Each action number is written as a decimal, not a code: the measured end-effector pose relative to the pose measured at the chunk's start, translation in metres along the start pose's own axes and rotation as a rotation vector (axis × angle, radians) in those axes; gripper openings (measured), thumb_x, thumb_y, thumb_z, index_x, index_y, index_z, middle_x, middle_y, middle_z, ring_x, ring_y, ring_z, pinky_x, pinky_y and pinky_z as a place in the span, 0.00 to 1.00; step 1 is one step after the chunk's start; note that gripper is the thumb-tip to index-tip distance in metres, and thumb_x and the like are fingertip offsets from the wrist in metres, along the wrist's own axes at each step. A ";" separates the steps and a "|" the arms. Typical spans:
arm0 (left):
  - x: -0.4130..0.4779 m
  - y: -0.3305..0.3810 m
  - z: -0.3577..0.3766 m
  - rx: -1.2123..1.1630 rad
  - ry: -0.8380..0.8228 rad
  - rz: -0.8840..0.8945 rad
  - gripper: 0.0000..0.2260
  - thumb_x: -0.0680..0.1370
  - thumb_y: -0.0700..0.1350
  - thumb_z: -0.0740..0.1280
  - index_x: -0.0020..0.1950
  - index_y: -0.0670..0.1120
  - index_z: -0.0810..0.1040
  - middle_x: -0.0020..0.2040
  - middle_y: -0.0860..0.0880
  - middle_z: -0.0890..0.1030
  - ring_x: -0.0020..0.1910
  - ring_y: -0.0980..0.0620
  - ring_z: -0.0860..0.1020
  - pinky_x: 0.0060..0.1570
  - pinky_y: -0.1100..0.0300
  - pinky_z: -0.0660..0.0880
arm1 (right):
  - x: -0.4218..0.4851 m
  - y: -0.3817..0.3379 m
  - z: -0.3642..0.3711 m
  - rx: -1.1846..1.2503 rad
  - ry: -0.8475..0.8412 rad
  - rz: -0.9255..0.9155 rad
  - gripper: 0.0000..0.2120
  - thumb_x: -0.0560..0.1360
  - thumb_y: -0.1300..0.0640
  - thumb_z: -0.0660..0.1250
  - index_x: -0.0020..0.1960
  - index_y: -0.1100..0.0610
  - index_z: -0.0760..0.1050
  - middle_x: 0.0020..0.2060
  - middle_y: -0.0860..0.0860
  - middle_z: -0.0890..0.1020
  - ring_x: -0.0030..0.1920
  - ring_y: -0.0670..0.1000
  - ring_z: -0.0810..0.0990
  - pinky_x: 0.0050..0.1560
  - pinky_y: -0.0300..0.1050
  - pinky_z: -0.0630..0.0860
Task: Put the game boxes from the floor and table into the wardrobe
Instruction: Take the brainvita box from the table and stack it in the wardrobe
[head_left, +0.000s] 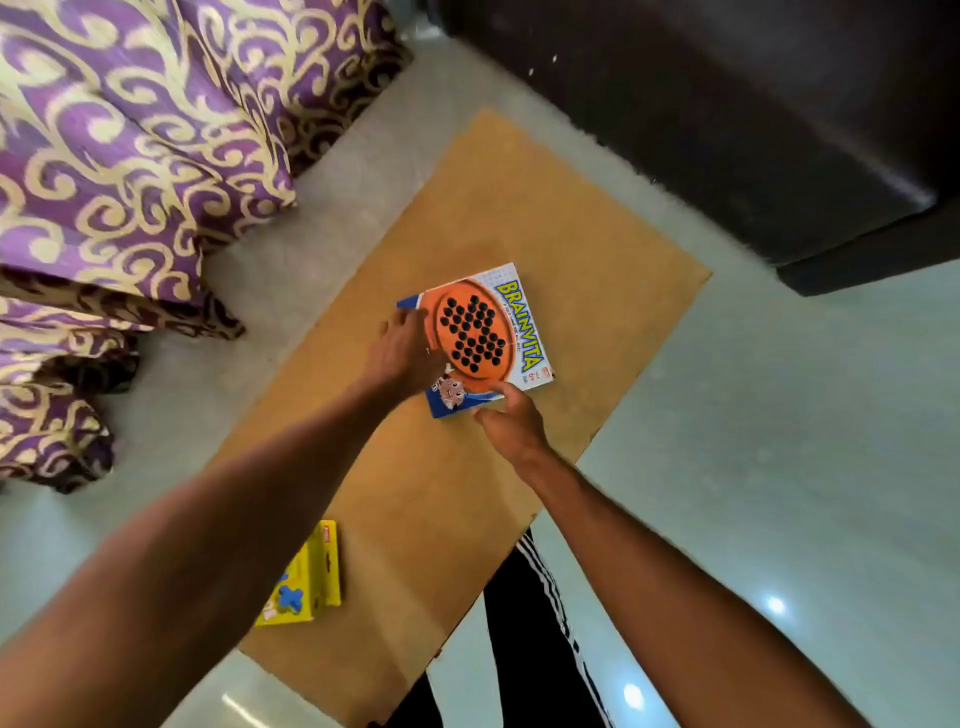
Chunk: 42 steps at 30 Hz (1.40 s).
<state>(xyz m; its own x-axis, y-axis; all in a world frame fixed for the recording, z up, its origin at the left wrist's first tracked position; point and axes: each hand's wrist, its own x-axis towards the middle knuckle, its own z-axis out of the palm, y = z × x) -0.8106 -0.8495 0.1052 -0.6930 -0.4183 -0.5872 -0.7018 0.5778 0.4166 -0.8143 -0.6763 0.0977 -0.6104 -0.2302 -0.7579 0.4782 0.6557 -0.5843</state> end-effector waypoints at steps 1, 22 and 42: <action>0.017 0.004 0.002 0.045 -0.001 -0.010 0.32 0.72 0.46 0.71 0.74 0.44 0.64 0.73 0.40 0.66 0.70 0.39 0.65 0.67 0.42 0.68 | 0.010 0.002 0.000 -0.002 0.002 0.013 0.18 0.72 0.62 0.68 0.61 0.52 0.78 0.55 0.49 0.81 0.51 0.48 0.76 0.48 0.38 0.70; -0.018 -0.002 0.054 -0.981 -0.100 -0.539 0.25 0.73 0.32 0.65 0.69 0.40 0.65 0.53 0.44 0.78 0.44 0.51 0.80 0.28 0.66 0.76 | 0.105 0.002 -0.071 -0.203 -0.073 0.056 0.23 0.66 0.60 0.75 0.60 0.54 0.76 0.57 0.56 0.80 0.47 0.54 0.85 0.40 0.49 0.85; -0.465 -0.107 0.063 -1.483 0.382 -0.652 0.25 0.75 0.32 0.66 0.71 0.46 0.68 0.56 0.45 0.81 0.47 0.49 0.83 0.32 0.60 0.80 | -0.258 0.057 0.004 -0.319 -0.454 -0.315 0.27 0.71 0.59 0.73 0.69 0.50 0.73 0.59 0.52 0.80 0.56 0.54 0.82 0.47 0.56 0.84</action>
<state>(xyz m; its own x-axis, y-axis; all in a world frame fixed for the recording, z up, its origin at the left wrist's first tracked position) -0.4027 -0.6727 0.2902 -0.0810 -0.5711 -0.8169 -0.2532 -0.7809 0.5710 -0.6272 -0.5824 0.2585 -0.3287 -0.6828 -0.6525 0.0651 0.6729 -0.7369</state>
